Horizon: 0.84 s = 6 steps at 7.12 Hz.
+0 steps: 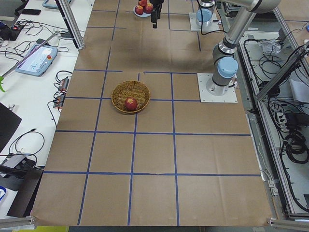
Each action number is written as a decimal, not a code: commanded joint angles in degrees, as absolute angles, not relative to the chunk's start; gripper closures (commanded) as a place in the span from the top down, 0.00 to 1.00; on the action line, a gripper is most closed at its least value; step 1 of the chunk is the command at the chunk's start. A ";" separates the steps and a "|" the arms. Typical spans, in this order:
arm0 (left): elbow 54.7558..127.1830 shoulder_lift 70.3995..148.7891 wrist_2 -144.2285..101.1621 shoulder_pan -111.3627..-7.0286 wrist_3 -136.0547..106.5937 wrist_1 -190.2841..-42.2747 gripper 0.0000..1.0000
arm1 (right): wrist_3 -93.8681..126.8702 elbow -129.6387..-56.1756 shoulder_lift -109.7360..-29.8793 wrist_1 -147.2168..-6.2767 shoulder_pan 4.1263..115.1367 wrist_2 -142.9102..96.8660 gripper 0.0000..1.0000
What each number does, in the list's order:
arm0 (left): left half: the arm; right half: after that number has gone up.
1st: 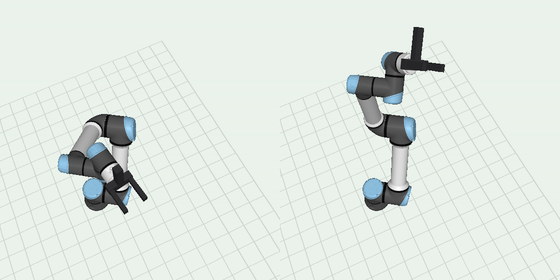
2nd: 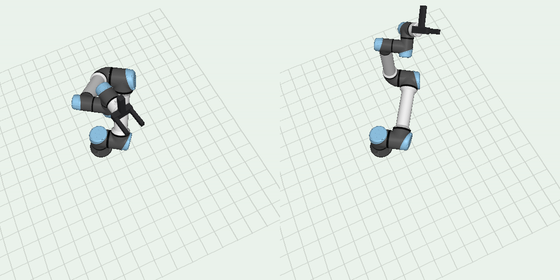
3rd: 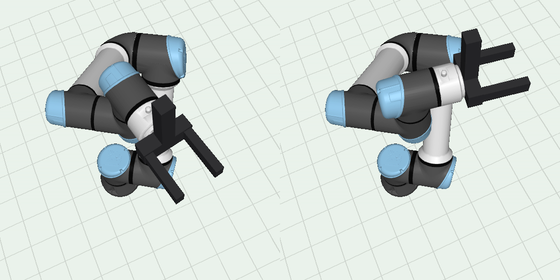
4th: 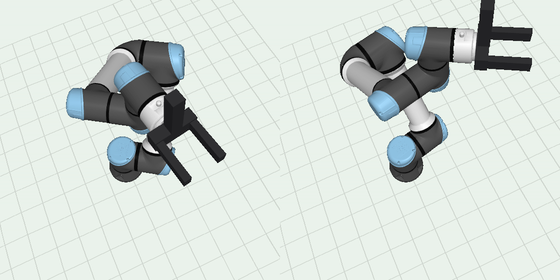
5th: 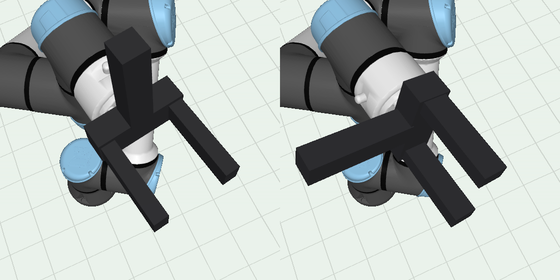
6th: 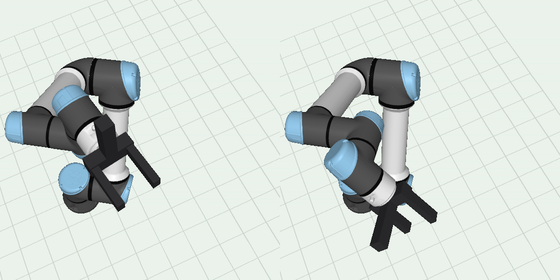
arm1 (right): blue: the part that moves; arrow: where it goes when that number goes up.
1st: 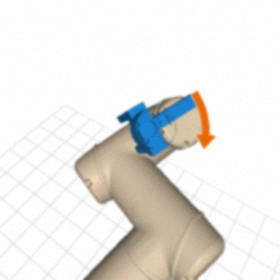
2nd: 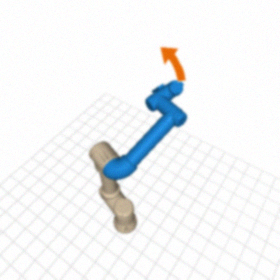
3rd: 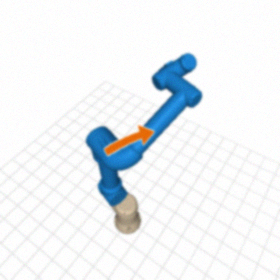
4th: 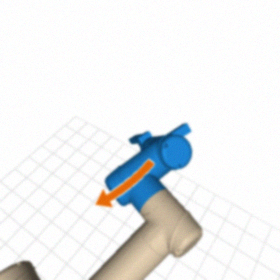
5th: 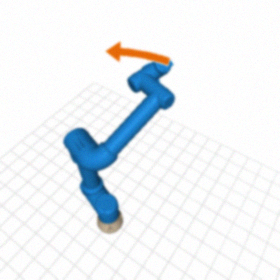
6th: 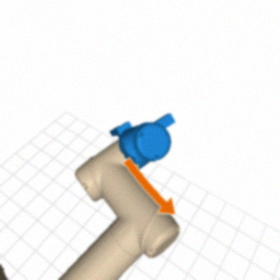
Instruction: Transfer apple from basket to plate
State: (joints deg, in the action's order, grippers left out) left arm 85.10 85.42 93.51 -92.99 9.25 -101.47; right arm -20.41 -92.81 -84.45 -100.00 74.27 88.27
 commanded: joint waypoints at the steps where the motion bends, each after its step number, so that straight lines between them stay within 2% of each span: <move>1: 85.08 85.43 93.52 -92.99 9.32 -101.51 0.99 | -4.56 -87.11 -85.08 -88.46 83.36 88.51 1.00; 3: 85.17 85.43 93.52 -92.99 9.32 -101.51 0.99 | 3.49 -87.80 -86.13 -88.07 90.32 88.51 1.00; 6: 85.17 85.43 93.52 -92.99 9.40 -101.51 0.99 | 4.04 -88.60 -85.78 -88.33 91.23 88.77 1.00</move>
State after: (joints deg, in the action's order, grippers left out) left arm 85.16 85.43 93.52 -92.99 9.39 -101.51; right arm 3.85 -88.60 -86.01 -88.28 91.00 88.68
